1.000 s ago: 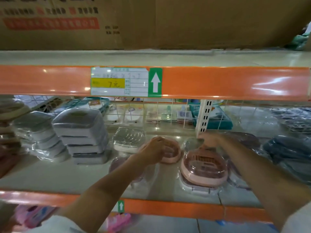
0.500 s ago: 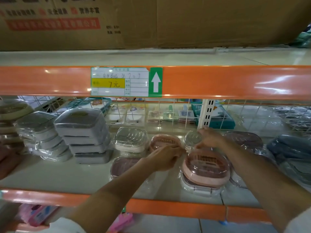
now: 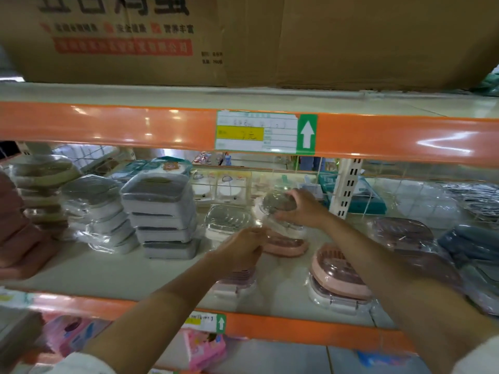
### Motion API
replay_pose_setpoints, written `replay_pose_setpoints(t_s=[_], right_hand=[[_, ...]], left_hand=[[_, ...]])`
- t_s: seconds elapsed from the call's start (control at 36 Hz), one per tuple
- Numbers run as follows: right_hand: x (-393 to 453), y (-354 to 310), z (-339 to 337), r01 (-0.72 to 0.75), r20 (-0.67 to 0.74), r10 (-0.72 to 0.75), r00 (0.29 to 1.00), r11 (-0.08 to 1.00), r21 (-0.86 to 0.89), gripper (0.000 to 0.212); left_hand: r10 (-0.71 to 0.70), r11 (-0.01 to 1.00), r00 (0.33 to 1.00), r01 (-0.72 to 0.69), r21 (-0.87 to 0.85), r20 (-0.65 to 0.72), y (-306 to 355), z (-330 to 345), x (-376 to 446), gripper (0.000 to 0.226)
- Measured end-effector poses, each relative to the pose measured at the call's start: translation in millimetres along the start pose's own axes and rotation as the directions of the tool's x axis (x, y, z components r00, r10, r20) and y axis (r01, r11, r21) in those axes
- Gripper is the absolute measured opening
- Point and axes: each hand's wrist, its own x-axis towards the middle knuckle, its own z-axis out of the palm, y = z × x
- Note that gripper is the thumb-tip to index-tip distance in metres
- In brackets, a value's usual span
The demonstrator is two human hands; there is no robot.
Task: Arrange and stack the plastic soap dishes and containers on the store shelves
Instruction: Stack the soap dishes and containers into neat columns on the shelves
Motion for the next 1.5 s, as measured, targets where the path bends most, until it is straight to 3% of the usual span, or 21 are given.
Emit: replay_pose_setpoints(t_s=[0.08,0.22,0.33,0.47,0.58,0.72,0.83,0.92,1.06,1.17,1.28,1.5], right_hand=[[11.4,-30.6,17.2,0.039,-0.040,-0.038,0.998,0.999,0.022,0.082],[25.3,-78.8,39.0,0.136,-0.025,-0.136,0.990,0.991,-0.015,0.070],[34.0,-97.5,54.3,0.184,0.069,-0.180,0.981,0.981,-0.063,0.072],[33.1,-100.1,52.1,0.167,0.112,-0.155,0.982,0.980,-0.106,0.078],[21.3,-88.2,50.5,0.106,0.039,-0.106,0.994,0.994,-0.018,0.084],[-8.0,-68.1,40.5,0.062,-0.074,-0.063,0.995,0.998,-0.009,0.076],[-34.3,-32.0,32.0,-0.073,-0.051,0.075,0.996,0.996,0.053,0.074],[-60.2,0.4,17.6,-0.262,-0.017,0.262,0.965,0.965,-0.012,0.072],[-93.0,40.7,-6.6,-0.346,0.015,0.347,0.938,0.937,-0.044,0.058],[-111.7,53.4,-22.6,-0.340,0.191,0.366,0.911,0.927,-0.158,0.087],[-113.6,71.2,-22.7,-0.295,0.249,0.357,0.900,0.922,-0.252,0.116],[-83.6,69.6,-36.8,-0.139,0.083,0.156,0.984,0.974,-0.180,0.084]], left_hand=[[-0.118,0.990,0.985,0.107,0.089,0.130,-17.6,-12.4,-17.8,0.037],[-0.220,0.972,0.968,0.206,0.116,0.122,-39.5,-37.4,-48.0,0.036],[-0.276,0.959,0.950,0.262,0.108,0.144,-58.1,-53.5,-67.3,0.038],[-0.214,0.976,0.964,0.205,0.071,0.158,-62.7,-60.2,-75.1,0.038],[-0.178,0.984,0.962,0.168,0.068,0.206,-55.6,-57.2,-68.6,0.041],[0.018,0.979,0.977,-0.060,0.193,0.214,-41.6,-46.8,-52.0,0.030],[0.153,0.941,0.877,-0.271,0.204,0.455,-30.9,-18.4,-36.6,0.046],[0.105,0.962,0.877,-0.209,0.175,0.469,-24.1,-10.1,-29.3,0.025],[0.036,0.990,0.890,-0.093,0.104,0.454,-18.4,0.0,-18.4,0.030],[0.066,0.990,0.917,-0.110,0.088,0.394,-10.8,15.9,-5.7,0.030],[0.039,0.995,0.933,-0.069,0.071,0.358,4.2,31.0,4.9,0.044],[-0.076,0.997,0.934,0.077,0.010,0.350,6.2,35.7,2.4,0.091]])
